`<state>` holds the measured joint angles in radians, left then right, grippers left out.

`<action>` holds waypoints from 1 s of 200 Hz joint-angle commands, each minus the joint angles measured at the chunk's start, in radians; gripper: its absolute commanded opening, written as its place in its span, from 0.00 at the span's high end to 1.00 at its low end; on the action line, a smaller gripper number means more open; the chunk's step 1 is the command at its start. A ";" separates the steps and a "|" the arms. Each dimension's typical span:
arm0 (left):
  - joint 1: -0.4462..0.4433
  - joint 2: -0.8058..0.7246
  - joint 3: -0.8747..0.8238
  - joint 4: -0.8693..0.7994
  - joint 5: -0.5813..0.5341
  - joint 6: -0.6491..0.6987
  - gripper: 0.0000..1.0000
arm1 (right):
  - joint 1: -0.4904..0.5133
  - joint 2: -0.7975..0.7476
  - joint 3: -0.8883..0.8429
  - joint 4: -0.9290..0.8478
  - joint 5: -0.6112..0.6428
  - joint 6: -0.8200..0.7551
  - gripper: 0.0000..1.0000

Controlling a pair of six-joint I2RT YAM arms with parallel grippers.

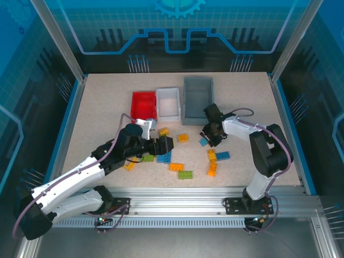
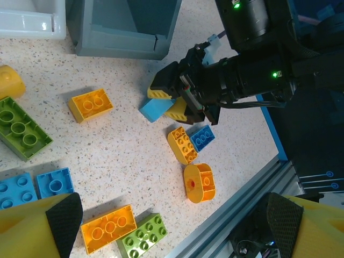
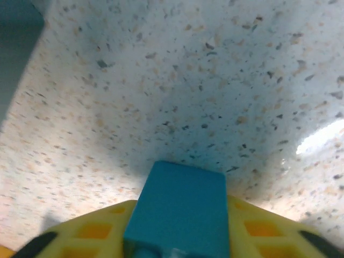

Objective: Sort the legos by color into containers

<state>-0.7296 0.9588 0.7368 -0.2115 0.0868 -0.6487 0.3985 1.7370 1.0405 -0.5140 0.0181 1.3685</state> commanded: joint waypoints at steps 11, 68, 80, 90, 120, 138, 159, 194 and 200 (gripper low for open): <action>-0.005 -0.026 0.016 -0.022 -0.060 0.017 0.08 | 0.033 -0.091 0.024 -0.065 0.099 -0.031 0.80; -0.005 -0.062 0.072 -0.114 -0.206 0.008 0.09 | 0.104 -0.085 0.290 -0.162 0.301 -0.344 0.80; -0.005 -0.057 0.083 -0.123 -0.221 0.006 0.09 | 0.101 -0.014 0.379 -0.176 0.324 -0.399 0.80; -0.005 -0.055 0.089 -0.129 -0.231 0.004 0.09 | 0.096 0.051 0.446 -0.189 0.346 -0.434 0.79; -0.004 -0.055 0.095 -0.132 -0.246 -0.004 0.09 | 0.063 0.240 0.632 -0.244 0.332 -0.482 0.79; -0.003 -0.045 0.097 -0.133 -0.243 -0.007 0.09 | 0.053 0.321 0.720 -0.281 0.318 -0.503 0.76; -0.003 -0.028 0.097 -0.140 -0.242 -0.011 0.09 | 0.052 0.383 0.790 -0.327 0.304 -0.514 0.67; -0.002 0.012 0.127 -0.204 -0.278 -0.030 0.12 | 0.059 0.344 0.775 -0.336 0.307 -0.495 0.43; -0.003 0.019 0.135 -0.219 -0.287 -0.035 0.13 | 0.063 0.325 0.764 -0.334 0.315 -0.488 0.41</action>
<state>-0.7296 0.9535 0.8185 -0.3622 -0.1474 -0.6575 0.4553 2.1258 1.7889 -0.8001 0.3183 0.8757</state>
